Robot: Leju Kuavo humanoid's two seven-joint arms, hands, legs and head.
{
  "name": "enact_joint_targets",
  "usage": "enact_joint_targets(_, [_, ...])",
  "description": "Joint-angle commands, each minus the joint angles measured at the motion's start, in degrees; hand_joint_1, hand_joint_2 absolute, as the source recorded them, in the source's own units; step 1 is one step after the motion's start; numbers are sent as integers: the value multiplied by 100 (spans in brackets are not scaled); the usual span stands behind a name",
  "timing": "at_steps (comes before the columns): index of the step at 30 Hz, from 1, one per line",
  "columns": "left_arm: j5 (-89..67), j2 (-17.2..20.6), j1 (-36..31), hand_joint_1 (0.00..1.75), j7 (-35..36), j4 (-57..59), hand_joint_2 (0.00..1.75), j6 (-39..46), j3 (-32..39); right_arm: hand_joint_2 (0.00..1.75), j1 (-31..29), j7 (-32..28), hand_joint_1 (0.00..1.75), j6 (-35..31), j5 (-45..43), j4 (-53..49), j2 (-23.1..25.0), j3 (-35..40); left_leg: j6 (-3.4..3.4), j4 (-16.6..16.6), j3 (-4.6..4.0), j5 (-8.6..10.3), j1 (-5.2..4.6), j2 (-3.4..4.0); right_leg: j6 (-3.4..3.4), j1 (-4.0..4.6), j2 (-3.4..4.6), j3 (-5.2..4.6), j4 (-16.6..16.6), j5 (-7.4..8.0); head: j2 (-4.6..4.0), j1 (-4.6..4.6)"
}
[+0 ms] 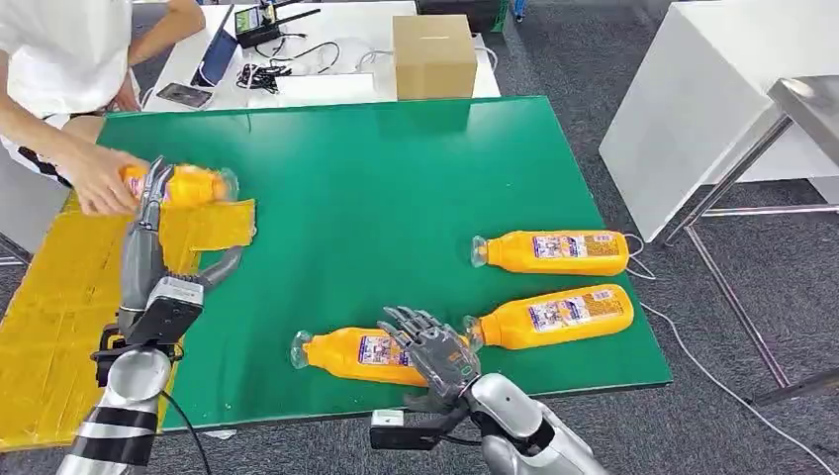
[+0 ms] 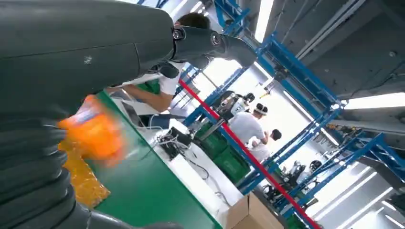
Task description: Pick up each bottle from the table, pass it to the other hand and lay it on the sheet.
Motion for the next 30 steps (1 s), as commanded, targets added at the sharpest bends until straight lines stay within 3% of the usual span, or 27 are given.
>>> enact_joint_targets(1, [306, -154, -255, 0, -67, -131, 175, -122, -592, 175, -984, 446, 0, 131, -299, 2131, 664, 281, -4, -3, 25, -5, 1, 8, 2, 1, 3, 23, -4, -3, 0, 0])
enact_joint_targets(13, [382, -226, -302, 0, -16, -40, 175, -141, -842, 175, -1475, 961, 2, 383, -352, 3409, 1207, 90, -3, -4, 45, 1, 2, 12, 1, 2, 10, 35, -7, 2, 0, 0])
enact_joint_targets(14, [384, -231, -305, 0, -16, -29, 175, -142, -846, 175, -1489, 973, 35, 392, -344, 3431, 1214, 96, -5, -9, 59, 0, 3, 14, 1, 3, 11, 48, -12, 2, 0, 0])
enact_joint_targets(15, [398, -239, -307, 0, -21, -10, 175, -144, -850, 175, -1516, 990, 161, 405, -336, 3473, 1239, 98, -5, -7, 60, 1, 2, 22, 0, 2, 15, 46, -9, 4, 0, 0])
enact_joint_targets(16, [408, -241, -313, 0, -25, 13, 175, -145, -859, 175, -1528, 981, 175, 397, -369, 3504, 1259, 67, -4, -5, 59, 1, 2, 24, -2, 2, 18, 44, -7, 4, 0, 0])
enact_joint_targets(30, [477, -276, -323, 0, -55, 76, 175, -138, -888, 175, -1581, 960, 175, 448, -432, 3552, 1264, 51, -8, -12, 92, 0, 2, 18, -4, 3, 22, 71, -15, 9, 0, 0])
